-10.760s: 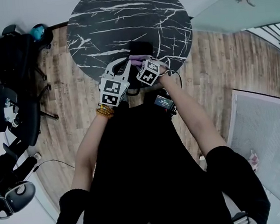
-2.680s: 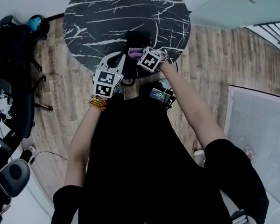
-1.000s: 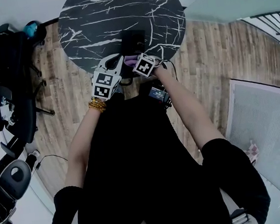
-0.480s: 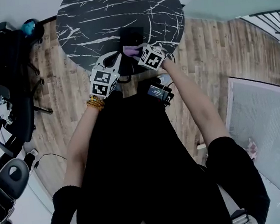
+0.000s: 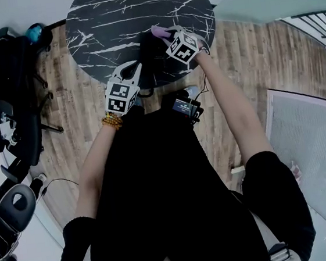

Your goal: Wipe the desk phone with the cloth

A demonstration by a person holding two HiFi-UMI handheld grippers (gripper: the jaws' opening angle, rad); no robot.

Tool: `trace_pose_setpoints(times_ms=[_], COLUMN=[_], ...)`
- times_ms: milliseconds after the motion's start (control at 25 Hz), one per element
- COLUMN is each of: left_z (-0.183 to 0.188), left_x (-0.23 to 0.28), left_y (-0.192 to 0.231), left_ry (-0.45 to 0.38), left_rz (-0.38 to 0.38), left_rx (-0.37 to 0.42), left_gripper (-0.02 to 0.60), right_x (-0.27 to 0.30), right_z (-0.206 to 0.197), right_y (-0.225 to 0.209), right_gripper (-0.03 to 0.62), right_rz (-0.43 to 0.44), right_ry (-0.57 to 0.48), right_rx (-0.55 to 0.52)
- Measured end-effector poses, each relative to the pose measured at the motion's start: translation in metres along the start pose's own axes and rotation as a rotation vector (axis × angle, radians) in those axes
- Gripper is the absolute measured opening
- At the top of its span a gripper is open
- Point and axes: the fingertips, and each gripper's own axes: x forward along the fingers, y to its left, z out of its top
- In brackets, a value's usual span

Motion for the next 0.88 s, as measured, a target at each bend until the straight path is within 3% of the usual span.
trace_pose_setpoints(times_ms=[240,880], left_z=[-0.002,0.000], left_x=[-0.002,0.004], left_y=[0.006,0.006], left_ry=[0.002,0.003], left_rz=[0.020,0.008], left_rx=[-0.010,-0.009], left_gripper=[0.021,0.021], right_x=[0.013,0.021], right_z=[-0.010,-0.018], right_y=[-0.002,0.004], right_gripper=[0.091,0.083], right_rz=[-0.014,0.048], right_ry=[0.052,0.105], right_rx=[-0.026,0.076])
